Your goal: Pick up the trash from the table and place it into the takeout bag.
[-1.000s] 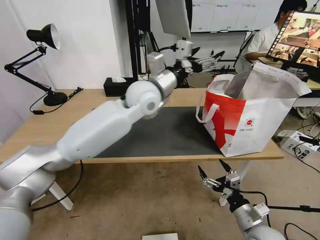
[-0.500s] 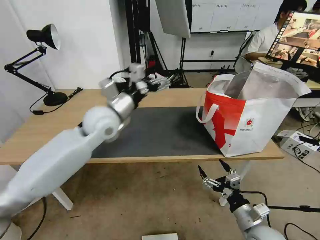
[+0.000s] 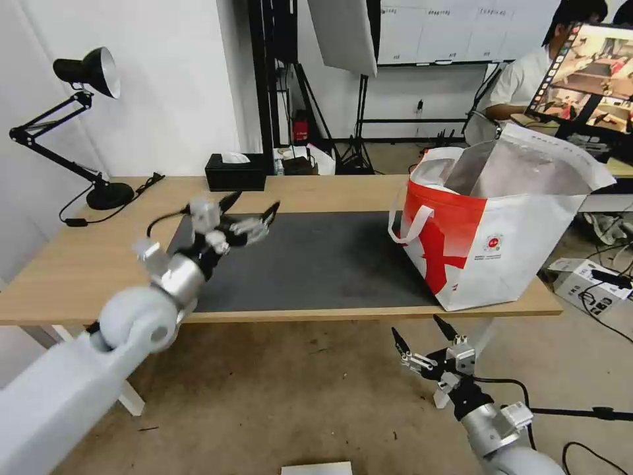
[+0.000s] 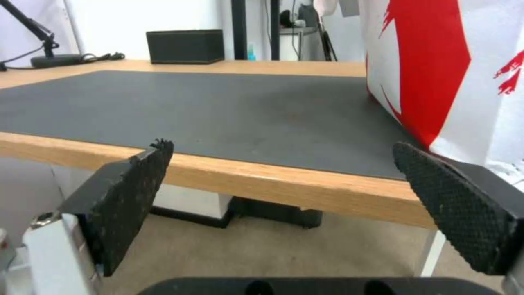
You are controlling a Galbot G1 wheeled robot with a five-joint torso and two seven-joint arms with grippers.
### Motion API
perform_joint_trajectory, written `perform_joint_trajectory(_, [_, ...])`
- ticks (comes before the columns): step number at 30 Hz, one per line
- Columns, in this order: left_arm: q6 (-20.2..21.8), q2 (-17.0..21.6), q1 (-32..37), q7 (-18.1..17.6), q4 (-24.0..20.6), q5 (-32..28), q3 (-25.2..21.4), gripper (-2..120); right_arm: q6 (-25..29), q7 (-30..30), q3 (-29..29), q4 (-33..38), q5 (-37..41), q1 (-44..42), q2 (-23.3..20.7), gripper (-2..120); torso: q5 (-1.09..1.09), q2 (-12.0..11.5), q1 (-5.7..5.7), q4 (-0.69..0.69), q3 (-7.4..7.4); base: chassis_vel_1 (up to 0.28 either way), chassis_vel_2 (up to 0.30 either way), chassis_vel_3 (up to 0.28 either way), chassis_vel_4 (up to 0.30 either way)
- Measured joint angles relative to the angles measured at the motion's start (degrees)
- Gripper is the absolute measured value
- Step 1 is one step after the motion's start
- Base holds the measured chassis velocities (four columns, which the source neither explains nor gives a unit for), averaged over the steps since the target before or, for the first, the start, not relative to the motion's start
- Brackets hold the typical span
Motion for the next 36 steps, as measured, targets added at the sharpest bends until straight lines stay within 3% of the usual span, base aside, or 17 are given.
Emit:
perform_joint_trajectory(4, [-1.18, -2.01, 5.13, -1.52, 1.47, 4.99, -2.52, 100, 0.0, -0.01, 0.0, 0.0, 0.0, 0.0, 0.0, 100, -0.01, 0.0, 0.0, -0.01, 0.0, 0.0, 0.0, 0.0, 0.0])
perform_joint_trajectory(10, [-1.71, -5.57, 15.3, -4.32, 1.48, 10.16, -10.55, 100, 0.0, 0.0, 0.0, 0.0, 0.0, 0.0, 0.0, 100, 0.01, 0.0, 0.0, 0.0, 0.0, 0.0, 0.0, 0.0, 0.0])
perform_joint_trajectory(22, [-2.73, -10.74, 30.82, -5.97, 1.3, 14.58, -21.78, 100, 0.0, -0.01, 0.0, 0.0, 0.0, 0.0, 0.0, 100, 0.01, 0.0, 0.0, 0.0, 0.0, 0.0, 0.0, 0.0, 0.0])
perform_joint_trajectory(36, [-4.35, -15.69, 39.48, -7.15, 0.0, 15.61, -24.4, 100, 0.0, -0.01, 0.0, 0.0, 0.0, 0.0, 0.0, 100, 0.01, 0.0, 0.0, 0.0, 0.0, 0.0, 0.0, 0.0, 0.0])
